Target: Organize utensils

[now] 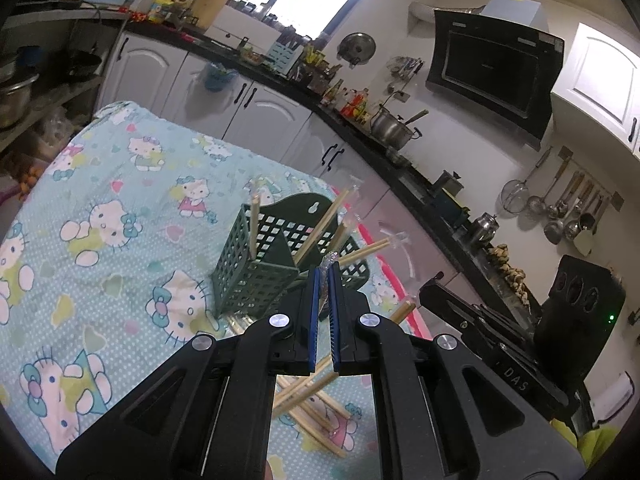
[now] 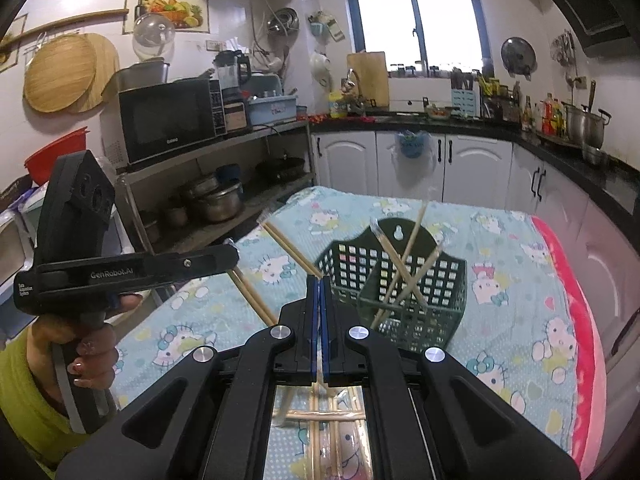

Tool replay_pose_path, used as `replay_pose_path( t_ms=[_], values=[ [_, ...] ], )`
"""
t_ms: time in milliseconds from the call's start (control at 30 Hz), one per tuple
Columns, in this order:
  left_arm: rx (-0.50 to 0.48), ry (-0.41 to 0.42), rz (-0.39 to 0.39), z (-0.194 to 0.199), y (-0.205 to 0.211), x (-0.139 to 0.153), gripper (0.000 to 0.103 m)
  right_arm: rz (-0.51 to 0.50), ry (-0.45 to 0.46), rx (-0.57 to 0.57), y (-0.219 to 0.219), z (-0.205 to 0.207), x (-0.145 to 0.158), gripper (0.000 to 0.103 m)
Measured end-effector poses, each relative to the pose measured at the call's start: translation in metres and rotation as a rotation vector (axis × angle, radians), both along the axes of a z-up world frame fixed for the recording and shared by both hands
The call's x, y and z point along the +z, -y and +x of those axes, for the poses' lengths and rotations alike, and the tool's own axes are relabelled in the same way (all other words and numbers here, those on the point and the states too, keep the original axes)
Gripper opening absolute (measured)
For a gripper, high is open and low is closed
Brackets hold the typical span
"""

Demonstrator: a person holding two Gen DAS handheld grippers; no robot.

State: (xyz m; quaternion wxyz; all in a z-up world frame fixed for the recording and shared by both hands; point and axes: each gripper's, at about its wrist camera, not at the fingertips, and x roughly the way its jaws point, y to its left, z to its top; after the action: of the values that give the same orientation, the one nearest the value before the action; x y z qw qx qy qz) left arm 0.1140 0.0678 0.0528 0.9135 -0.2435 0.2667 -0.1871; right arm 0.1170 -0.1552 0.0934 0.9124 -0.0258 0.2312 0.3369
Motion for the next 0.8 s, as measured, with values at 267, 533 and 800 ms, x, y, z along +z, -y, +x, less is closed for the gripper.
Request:
replay_pose_path(
  t_ms=[267,533,800],
  values=[
    [-0.034,0.033,-0.001,0.001,0.009,0.015,0.002,0.023,0.037,-0.005,0.005,-0.005,0.017,0.001],
    [-0.052,0.072,0.003,0.002,0.016,0.032,0.002,0.05,0.069,-0.039,0.019,-0.004,0.033,0.001],
    [-0.055,0.116,-0.006,0.005,0.018,0.054,0.002,0.07,0.105,-0.101,0.04,-0.001,0.048,0.001]
  ],
)
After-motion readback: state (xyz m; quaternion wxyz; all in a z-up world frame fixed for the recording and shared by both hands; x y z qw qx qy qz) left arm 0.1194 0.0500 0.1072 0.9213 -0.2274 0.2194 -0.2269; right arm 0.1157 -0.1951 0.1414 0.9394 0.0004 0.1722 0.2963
